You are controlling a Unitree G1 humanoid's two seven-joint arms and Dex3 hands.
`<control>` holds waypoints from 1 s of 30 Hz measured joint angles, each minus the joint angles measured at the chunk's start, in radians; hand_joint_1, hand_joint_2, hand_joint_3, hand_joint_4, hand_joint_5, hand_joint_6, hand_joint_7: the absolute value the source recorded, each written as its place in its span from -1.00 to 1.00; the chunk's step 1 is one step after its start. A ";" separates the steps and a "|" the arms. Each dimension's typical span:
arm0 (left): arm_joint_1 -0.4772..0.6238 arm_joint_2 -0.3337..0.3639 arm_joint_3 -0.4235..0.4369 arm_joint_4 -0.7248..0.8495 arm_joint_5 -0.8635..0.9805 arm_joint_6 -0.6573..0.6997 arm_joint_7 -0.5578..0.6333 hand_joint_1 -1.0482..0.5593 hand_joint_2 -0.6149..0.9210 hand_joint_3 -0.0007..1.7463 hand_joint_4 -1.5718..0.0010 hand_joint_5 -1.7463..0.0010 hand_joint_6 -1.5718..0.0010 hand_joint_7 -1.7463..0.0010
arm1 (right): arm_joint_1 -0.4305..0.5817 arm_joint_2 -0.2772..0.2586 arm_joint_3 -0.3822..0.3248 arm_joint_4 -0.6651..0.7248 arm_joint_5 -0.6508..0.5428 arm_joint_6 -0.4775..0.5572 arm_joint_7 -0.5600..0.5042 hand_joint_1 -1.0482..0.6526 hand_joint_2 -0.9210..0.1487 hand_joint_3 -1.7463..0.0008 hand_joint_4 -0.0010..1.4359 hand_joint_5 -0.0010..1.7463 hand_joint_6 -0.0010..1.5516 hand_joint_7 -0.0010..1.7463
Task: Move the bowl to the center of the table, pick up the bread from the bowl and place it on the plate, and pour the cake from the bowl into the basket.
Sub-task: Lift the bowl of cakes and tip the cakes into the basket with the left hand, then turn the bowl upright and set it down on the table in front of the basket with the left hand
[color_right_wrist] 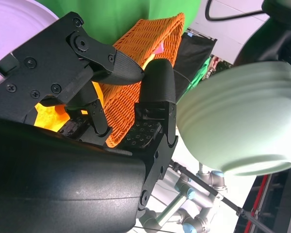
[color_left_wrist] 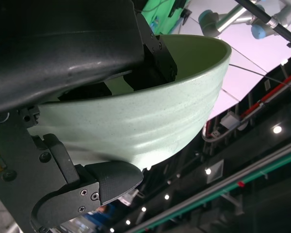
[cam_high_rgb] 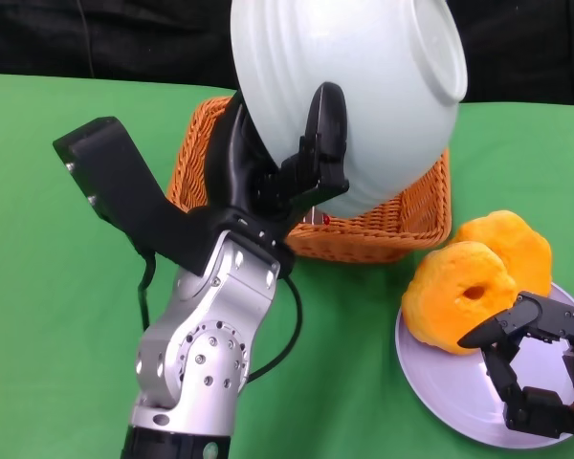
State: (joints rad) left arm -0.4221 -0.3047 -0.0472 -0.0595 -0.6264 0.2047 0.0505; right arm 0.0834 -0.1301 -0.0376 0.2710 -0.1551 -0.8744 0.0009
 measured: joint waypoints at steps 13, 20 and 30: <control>0.152 0.105 -0.105 -0.096 0.326 -0.188 -0.103 0.09 0.16 0.89 -0.38 -1.00 -0.10 -1.00 | -0.003 -0.001 0.000 0.015 0.004 -0.004 0.005 0.07 -0.07 -0.34 0.24 0.72 0.21 0.21; 0.194 0.187 -0.121 -0.115 0.496 -0.334 -0.145 0.06 0.12 0.94 -0.37 -1.00 -0.16 -0.95 | -0.003 -0.001 -0.002 0.024 0.005 -0.005 0.006 0.05 -0.17 -0.23 0.24 0.73 0.20 0.21; 0.302 0.320 -0.131 -0.157 0.678 -0.490 -0.180 0.12 0.18 0.85 -0.32 -1.00 -0.13 -0.93 | -0.004 -0.002 -0.002 0.022 0.016 -0.006 0.009 0.06 -0.10 -0.32 0.23 0.72 0.21 0.19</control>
State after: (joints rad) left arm -0.1197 0.0149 -0.1780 -0.2167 0.0520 -0.2854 -0.1295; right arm 0.0793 -0.1316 -0.0397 0.2930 -0.1391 -0.8805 0.0104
